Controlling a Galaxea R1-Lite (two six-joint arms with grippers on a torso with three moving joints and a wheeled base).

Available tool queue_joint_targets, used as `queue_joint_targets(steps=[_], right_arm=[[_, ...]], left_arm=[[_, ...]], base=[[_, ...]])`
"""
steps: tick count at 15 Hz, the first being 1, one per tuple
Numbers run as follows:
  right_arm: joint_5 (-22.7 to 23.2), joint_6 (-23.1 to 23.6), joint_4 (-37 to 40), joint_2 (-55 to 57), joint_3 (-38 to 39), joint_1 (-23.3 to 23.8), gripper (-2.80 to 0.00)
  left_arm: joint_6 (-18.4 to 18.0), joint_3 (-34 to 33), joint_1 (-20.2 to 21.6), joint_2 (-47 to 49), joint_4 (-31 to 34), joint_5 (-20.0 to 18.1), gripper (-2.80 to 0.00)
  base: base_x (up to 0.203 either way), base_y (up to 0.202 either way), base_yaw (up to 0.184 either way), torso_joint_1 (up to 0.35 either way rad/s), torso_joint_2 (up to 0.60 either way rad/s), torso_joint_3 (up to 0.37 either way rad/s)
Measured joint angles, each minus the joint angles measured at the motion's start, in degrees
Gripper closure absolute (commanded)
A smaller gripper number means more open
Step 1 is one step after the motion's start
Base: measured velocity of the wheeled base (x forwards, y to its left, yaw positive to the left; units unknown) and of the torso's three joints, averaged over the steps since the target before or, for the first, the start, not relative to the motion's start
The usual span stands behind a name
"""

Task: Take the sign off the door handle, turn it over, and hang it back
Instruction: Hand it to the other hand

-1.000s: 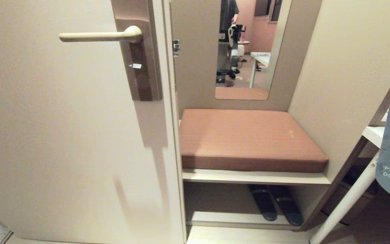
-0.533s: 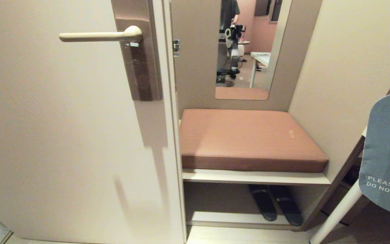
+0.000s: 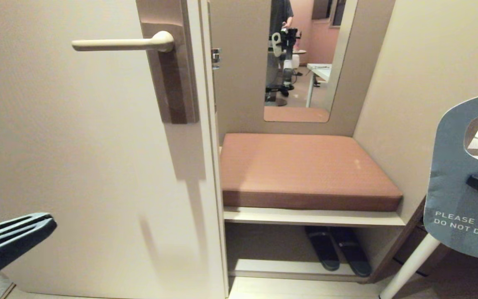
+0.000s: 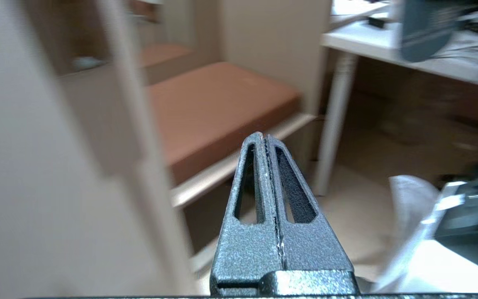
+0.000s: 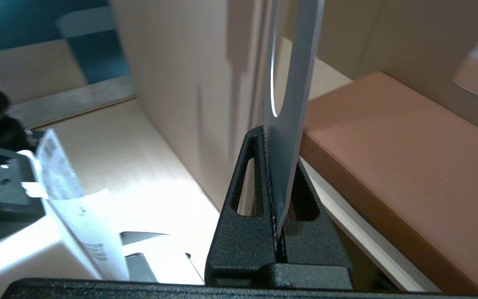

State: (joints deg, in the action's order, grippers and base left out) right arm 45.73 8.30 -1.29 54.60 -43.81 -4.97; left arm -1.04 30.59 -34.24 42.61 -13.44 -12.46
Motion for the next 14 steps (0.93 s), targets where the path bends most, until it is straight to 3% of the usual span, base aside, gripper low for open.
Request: queue_joint_targets(steps=[3, 7, 14], right_arm=[[0.02, -0.78, 0.0, 2.92, -2.25, -4.65, 0.0], [0.05, -4.09, -0.74, 7.5, -6.65, -11.21, 0.0], [-0.04, -17.47, -19.43, 15.39, -7.13, -18.62, 0.0]], left_arm=[[4.28, 0.48, -5.62, 5.98, -5.1, 0.01, 0.0], [6.1, 0.92, -7.34, 13.24, -13.27, -0.02, 0.0], [9.35, 3.67, -9.79, 19.12, -13.98, -0.04, 0.0]], base=[[0.0, 0.0, 0.0, 0.0, 0.0, 0.0], [0.0, 0.0, 0.0, 0.0, 0.0, 0.0], [0.0, 0.0, 0.0, 0.0, 0.0, 0.0]])
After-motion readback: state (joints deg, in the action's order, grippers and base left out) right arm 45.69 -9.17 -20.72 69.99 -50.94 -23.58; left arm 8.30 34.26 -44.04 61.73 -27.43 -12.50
